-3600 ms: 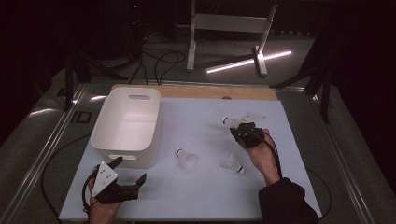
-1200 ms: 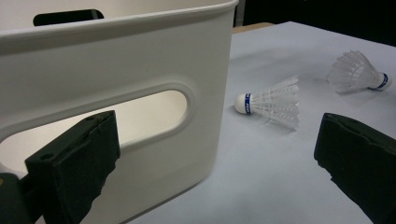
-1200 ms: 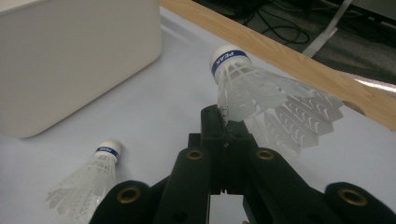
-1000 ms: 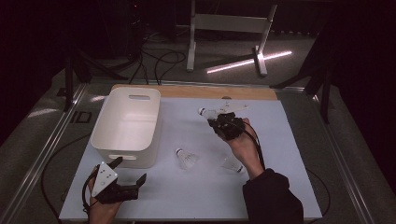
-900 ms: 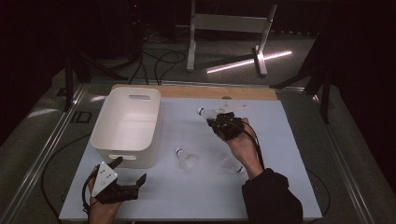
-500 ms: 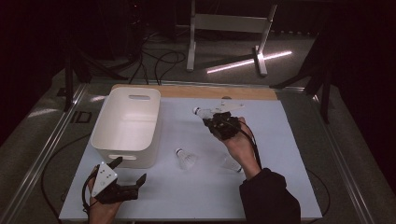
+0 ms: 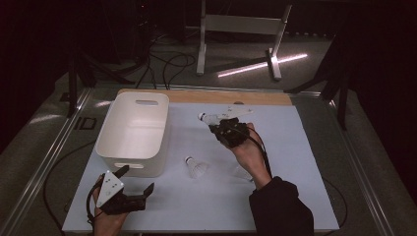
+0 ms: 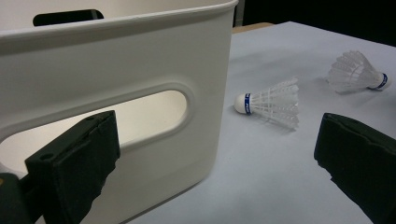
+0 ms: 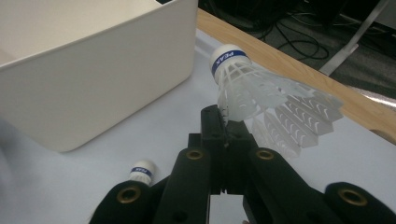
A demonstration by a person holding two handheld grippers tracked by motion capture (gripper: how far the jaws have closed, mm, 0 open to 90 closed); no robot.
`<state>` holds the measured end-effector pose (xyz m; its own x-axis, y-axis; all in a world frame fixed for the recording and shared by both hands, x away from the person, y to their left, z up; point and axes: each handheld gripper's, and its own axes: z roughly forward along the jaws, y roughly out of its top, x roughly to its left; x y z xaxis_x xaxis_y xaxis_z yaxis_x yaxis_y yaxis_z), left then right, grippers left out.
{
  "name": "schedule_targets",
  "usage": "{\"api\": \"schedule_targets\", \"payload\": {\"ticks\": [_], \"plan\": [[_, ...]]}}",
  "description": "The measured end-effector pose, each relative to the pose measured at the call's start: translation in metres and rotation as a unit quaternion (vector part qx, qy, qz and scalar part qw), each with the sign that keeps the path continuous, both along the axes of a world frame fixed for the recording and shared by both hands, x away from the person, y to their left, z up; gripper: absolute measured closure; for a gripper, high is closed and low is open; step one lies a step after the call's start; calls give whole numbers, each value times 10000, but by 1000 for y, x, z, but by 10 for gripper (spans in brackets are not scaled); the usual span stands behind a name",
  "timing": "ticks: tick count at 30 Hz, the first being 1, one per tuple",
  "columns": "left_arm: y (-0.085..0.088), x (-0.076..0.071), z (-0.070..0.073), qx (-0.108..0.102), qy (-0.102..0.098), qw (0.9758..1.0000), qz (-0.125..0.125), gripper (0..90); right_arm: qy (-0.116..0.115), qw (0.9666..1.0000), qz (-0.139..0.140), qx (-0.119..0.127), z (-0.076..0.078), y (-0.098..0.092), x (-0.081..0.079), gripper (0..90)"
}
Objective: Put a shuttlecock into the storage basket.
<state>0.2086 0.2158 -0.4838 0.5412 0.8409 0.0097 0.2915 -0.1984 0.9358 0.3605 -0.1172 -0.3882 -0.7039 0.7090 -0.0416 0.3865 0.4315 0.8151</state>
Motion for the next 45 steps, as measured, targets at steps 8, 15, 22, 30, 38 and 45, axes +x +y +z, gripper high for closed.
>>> {"api": "schedule_targets", "payload": {"ticks": [8,15,22,30,38,45], "plan": [[0,0,0,-2,0,10000,-2,6,-15,10000,94,-3,2,8,-1,899],[0,0,0,-8,-1,10000,1,6,-14,9999,151,28,4,13,-2,899],[0,0,0,-7,0,10000,-3,6,-33,9997,229,39,6,20,-3,899],[0,0,0,0,4,10000,-8,6,-50,9995,302,61,8,26,-4,899],[0,0,0,3,3,10000,-6,6,-75,9992,390,85,10,34,-6,899],[0,0,0,-4,1,10000,-8,6,-94,9990,440,78,11,41,-7,899]]}}
